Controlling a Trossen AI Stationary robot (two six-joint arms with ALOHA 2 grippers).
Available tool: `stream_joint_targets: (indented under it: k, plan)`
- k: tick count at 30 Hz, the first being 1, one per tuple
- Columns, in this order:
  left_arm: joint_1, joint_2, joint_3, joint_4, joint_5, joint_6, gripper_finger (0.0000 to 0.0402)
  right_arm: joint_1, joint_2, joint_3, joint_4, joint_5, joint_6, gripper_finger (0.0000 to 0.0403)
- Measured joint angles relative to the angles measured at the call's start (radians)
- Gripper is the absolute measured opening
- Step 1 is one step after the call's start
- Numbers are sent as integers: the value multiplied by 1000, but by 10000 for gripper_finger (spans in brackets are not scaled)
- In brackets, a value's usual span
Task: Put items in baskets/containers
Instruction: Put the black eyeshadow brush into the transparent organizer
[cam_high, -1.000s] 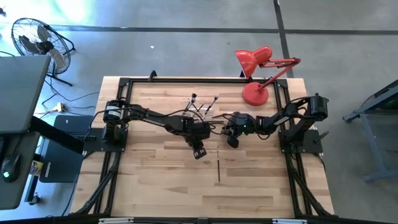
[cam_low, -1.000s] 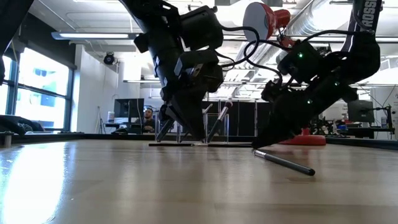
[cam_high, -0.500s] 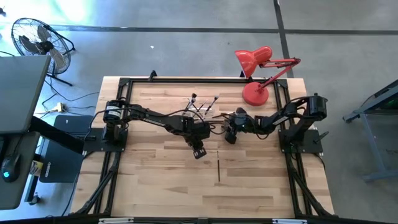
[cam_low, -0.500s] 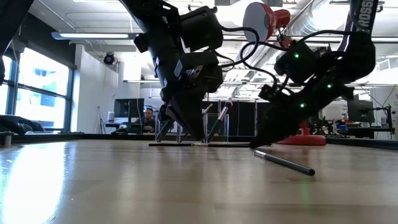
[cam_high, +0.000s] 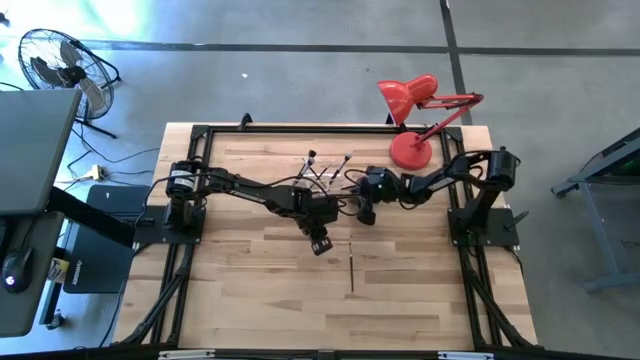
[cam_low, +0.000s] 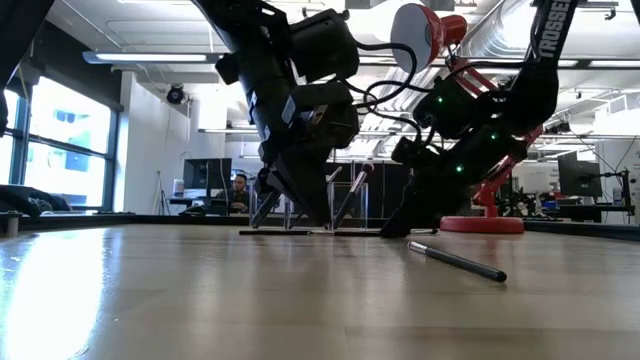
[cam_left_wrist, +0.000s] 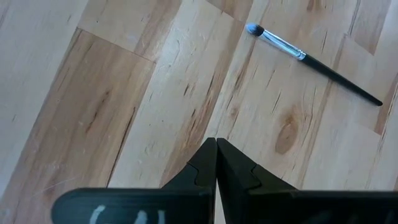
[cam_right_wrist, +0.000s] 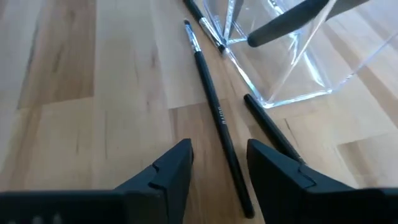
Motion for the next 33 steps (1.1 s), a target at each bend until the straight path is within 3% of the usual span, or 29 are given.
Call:
stream_joint_targets:
  k: [5, 12, 22, 33]
  plan:
    - [0, 0, 0, -3, 0, 0, 1, 10, 3, 0, 2, -15, 6, 108]
    - [0, 0, 0, -5, 1, 1, 1, 26, 3, 0, -12, -109, 51, 12]
    - [0, 0, 0, -99, 1, 39, 1, 196, 3, 0, -6, -141, 142, 8]
    - [0, 1, -1, -183, 14, 58, 1, 386, 7, -3, 34, 45, 318, 6]
